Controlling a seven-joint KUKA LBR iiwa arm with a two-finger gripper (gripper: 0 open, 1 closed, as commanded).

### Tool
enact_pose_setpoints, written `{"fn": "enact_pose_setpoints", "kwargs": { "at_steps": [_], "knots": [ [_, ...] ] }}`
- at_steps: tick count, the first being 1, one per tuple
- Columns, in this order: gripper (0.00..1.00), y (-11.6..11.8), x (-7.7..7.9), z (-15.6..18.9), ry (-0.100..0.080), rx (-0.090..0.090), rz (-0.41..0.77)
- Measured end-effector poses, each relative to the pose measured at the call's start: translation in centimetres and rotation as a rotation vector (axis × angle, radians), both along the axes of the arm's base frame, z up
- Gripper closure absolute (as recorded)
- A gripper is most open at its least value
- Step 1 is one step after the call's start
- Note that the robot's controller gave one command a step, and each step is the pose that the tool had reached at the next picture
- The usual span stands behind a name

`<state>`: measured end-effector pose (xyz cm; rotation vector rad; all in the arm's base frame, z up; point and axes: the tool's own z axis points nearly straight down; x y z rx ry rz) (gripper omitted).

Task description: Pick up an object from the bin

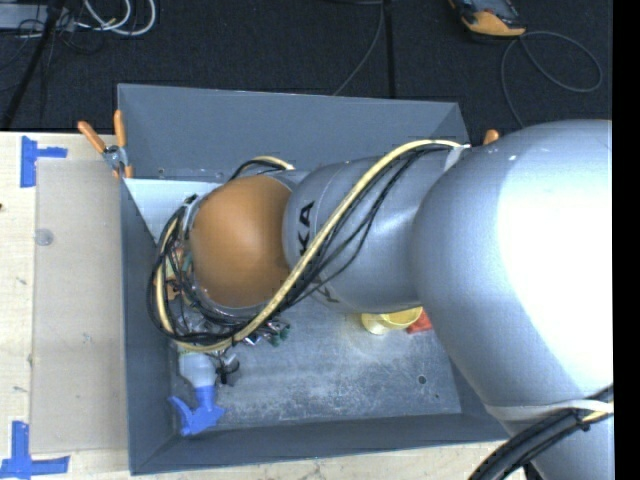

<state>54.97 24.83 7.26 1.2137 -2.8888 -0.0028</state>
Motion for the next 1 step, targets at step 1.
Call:
{"fn": "enact_pose_setpoints", "kwargs": {
  "at_steps": [1],
  "knots": [
    [1.0, 0.57, 0.21, 9.37, -0.01, 0.006, -0.045]
  ]
}}
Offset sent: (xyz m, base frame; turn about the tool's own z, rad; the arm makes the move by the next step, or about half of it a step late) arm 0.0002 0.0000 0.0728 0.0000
